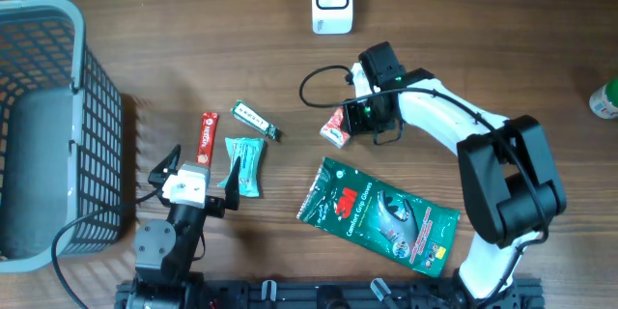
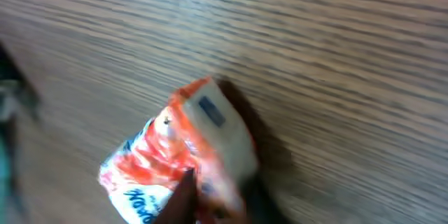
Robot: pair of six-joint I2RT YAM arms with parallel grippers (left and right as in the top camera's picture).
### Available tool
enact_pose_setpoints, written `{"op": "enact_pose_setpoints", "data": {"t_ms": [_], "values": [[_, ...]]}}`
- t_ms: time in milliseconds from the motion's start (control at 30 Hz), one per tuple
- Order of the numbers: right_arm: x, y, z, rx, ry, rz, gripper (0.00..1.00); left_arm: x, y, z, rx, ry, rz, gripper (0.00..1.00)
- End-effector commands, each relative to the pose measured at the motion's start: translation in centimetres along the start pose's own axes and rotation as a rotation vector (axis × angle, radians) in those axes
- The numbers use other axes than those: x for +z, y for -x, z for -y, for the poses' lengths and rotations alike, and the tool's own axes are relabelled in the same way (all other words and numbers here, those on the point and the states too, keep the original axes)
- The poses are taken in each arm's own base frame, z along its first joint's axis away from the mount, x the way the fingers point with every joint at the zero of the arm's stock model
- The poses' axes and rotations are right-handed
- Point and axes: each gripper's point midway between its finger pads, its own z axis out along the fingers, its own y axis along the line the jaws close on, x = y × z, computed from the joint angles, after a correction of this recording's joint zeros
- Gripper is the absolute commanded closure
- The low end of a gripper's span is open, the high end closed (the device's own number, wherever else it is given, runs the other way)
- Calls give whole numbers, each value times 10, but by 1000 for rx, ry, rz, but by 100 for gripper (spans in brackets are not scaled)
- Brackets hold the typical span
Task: Scan the item barcode
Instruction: 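Reach the right gripper to the red-white box and grasp it, then carry the red-white box to the scanner and hold it there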
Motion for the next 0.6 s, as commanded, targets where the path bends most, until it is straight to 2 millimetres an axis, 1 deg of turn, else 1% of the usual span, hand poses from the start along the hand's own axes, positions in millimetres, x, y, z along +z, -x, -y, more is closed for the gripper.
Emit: {"op": "enact_pose_setpoints", "data": {"t_ms": [0,33,67,100,167,200,233,267,300,333,367,400,467,567], "values": [[12,-22,2,27,34,-123,96,0,-1,1,13,-8,4,0],[-5,-14,-8,-9,84,-125,96,0,-1,1,13,-8,4,0],[-26,-4,-24,-88,172,-112,96,0,-1,1,13,-8,4,0],[-50,6,-48,-189,314,-69,96,0,-1,1,13,-8,4,0],[-110,25,-97,-386,660,105,96,0,-1,1,13,-8,4,0],[-143,29,-118,-512,846,213,96,0,-1,1,13,-8,4,0],[-173,28,-134,-634,1011,314,96,0,-1,1,13,-8,4,0],[-194,27,-144,-725,1126,390,96,0,-1,1,13,-8,4,0],[-207,25,-149,-773,1205,429,96,0,-1,1,13,-8,4,0],[-210,29,-151,-807,1202,448,96,0,-1,1,13,-8,4,0],[-211,31,-151,-817,1201,452,95,0,-1,1,13,-8,4,0],[-211,31,-155,-875,1197,484,95,0,-1,1,13,-8,4,0],[-212,32,-161,-924,1198,498,95,0,-1,1,13,-8,4,0],[-222,37,-167,-819,1215,407,96,0,-1,1,13,-8,4,0]]}}
